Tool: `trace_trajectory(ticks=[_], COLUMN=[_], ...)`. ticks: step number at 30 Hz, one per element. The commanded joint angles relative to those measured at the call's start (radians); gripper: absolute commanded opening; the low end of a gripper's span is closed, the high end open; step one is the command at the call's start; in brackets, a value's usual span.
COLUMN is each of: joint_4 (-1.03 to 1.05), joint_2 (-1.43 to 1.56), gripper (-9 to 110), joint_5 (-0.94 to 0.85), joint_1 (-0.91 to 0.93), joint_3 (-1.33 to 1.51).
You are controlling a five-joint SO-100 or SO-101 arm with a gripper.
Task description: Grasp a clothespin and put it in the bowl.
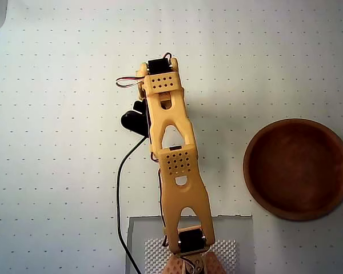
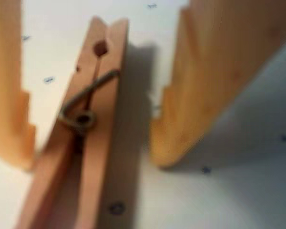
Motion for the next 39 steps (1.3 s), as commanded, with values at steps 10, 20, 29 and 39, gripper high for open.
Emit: trace_trajectory(ticks=[10,20,29,39], joint_4=[0.008,0.008,0.089,0.179], joint_2=[0.018,0.025,0.291,0.595], gripper=[-3,-3,-3,-3], joint_5=[0.002,0.0,-0.071,-0.074], joint_1=[-0.003,-0.003,-0.018,-0.032], joint_3=[-0.043,-0.051,-0.034,0.034])
